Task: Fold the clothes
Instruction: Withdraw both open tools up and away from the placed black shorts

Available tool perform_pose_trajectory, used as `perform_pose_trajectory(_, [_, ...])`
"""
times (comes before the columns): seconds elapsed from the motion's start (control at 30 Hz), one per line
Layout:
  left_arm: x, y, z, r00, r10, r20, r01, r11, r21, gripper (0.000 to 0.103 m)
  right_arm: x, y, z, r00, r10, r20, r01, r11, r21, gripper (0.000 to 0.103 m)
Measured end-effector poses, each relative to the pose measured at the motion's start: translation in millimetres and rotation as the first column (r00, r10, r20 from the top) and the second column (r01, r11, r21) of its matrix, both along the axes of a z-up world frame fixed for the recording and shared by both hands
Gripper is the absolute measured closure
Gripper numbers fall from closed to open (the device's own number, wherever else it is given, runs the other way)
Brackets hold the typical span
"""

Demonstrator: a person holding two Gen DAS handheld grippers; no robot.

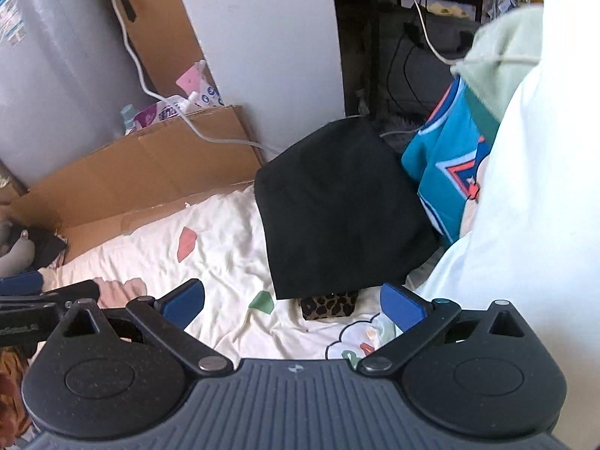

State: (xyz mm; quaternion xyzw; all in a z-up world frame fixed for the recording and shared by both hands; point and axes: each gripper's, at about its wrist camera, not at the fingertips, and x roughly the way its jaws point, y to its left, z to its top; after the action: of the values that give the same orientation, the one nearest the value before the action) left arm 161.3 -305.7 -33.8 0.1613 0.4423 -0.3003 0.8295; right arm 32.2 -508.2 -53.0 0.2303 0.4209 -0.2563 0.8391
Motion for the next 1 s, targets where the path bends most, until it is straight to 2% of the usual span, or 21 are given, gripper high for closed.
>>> perform_pose_trajectory(0.13, [-10,30,27,0.999,0.046,-0.025,-0.046,0.999,-0.027,0.0,-10,20,24,1.0,-0.005,0.013,0.005,1.0,-0.018,0.0])
perform_pose_trajectory(0.27, [-27,56,46,0.998,0.056,0.017,-0.056,0.998,-0.019,0.0,-21,41,41,0.999,0.016,0.034,-0.014,0.999,-0.04,0.0])
perform_pose_trajectory(0.4, [-35,85,53,0.992,0.122,-0.014,-0.123,0.991,-0.053,0.0,-28,59,49,0.999,0.045,0.027,-0.043,0.997,-0.068,0.0])
perform_pose_trajectory(0.5, [-41,107,56,0.985,0.172,-0.003,-0.172,0.981,-0.085,0.0,-33,71,54,0.999,0.038,0.037,-0.035,0.997,-0.063,0.0])
perform_pose_trajectory(0.67, [-50,135,60,0.975,0.221,0.007,-0.22,0.973,-0.076,0.0,-34,90,61,0.996,0.064,0.056,-0.06,0.995,-0.075,0.0])
perform_pose_trajectory(0.8, [-59,157,65,0.967,0.253,-0.008,-0.253,0.962,-0.105,0.0,-33,99,64,0.995,0.077,0.059,-0.072,0.994,-0.082,0.0])
perform_pose_trajectory(0.93, [-69,176,74,0.959,0.283,0.03,-0.278,0.953,-0.122,0.0,-27,116,70,0.991,0.103,0.08,-0.094,0.989,-0.112,0.0])
perform_pose_trajectory(1.0, [-74,184,79,0.949,0.312,0.05,-0.304,0.945,-0.119,0.0,-24,124,71,0.984,0.13,0.123,-0.116,0.986,-0.12,0.0])
